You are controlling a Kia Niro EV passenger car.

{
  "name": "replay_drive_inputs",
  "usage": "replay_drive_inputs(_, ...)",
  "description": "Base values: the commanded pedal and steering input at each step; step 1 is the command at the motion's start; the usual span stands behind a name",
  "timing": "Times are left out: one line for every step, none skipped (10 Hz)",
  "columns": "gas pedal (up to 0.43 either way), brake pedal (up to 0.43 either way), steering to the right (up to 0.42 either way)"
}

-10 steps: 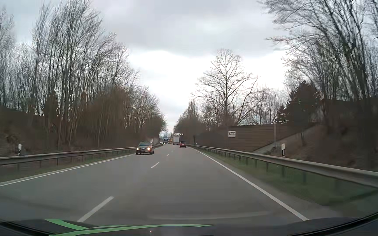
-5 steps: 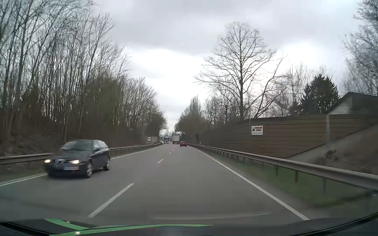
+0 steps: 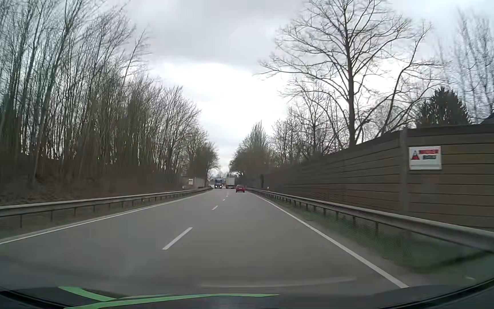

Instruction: Follow the waypoints while adhering to traffic rules and regulations

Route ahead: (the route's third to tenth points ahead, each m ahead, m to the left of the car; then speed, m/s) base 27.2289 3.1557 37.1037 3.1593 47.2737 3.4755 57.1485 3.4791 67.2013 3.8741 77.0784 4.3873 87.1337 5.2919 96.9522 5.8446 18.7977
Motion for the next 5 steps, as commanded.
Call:
replay_drive_inputs(0.150,0.000,-0.002)
replay_drive_inputs(0.150,0.000,-0.002)
replay_drive_inputs(0.150,0.000,-0.001)
replay_drive_inputs(0.150,0.000,-0.001)
replay_drive_inputs(0.150,0.000,-0.001)
